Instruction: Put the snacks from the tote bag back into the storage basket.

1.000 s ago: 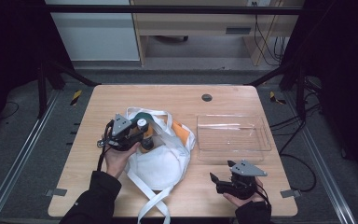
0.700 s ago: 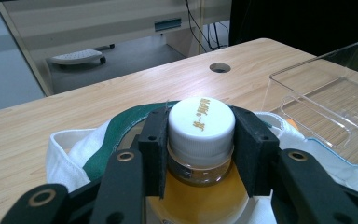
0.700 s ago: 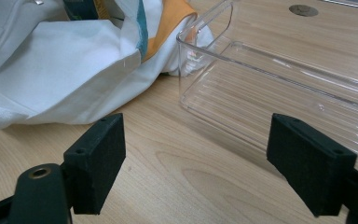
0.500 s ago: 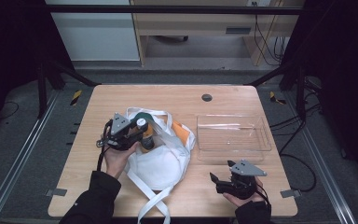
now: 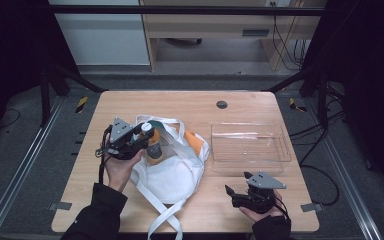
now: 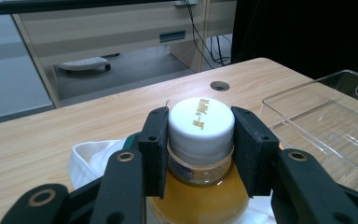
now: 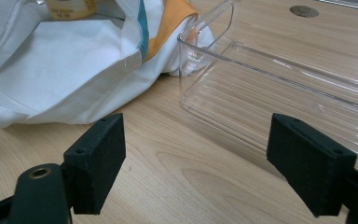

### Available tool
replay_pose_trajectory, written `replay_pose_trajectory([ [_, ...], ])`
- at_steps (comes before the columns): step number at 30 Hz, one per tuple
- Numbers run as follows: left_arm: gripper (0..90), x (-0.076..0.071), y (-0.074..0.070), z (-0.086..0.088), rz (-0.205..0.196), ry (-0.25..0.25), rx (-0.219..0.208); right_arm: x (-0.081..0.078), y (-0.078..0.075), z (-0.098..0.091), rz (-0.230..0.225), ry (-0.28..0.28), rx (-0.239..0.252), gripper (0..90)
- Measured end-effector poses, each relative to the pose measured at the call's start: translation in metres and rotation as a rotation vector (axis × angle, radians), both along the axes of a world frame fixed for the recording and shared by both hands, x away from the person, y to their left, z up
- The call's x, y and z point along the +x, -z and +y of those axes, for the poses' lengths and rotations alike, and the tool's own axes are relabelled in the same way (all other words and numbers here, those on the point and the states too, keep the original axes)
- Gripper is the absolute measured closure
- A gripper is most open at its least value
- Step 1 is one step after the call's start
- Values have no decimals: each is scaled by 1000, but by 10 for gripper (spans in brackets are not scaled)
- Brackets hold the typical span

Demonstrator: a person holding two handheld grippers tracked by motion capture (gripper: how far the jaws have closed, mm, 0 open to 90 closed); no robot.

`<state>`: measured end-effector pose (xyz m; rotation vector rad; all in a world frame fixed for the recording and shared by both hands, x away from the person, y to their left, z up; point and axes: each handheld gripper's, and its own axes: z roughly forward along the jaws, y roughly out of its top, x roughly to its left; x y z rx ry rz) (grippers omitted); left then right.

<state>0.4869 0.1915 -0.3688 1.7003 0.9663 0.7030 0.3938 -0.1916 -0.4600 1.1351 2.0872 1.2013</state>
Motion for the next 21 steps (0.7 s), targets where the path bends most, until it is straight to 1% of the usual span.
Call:
replay_pose_trajectory([
  [1,590,-3,-4,0,-9,-3,8,0,0,0,1,0,0,198],
  [3,590,-5,-9,0,-18,-7,7,0,0,0,1,-1,0,199],
  [5,590,-7,-13,2,-21,-5,-2,0,0,0,1,0,-1,198],
  [6,590,-7,-13,2,-21,-5,-2,0,0,0,1,0,-1,198],
  [7,590,-10,-17,3,-24,-2,-13,0,0,0,2,0,-1,198],
  [8,590,-11,-19,3,-25,-1,-16,0,0,0,2,0,-1,199],
  [11,589,-15,-25,2,-28,3,-13,0,0,0,3,0,-1,199],
  [15,590,-19,-30,0,-35,12,-14,0,0,0,0,-1,-2,198],
  [21,590,-23,-32,-4,-32,29,-13,0,0,0,0,-2,-3,198],
])
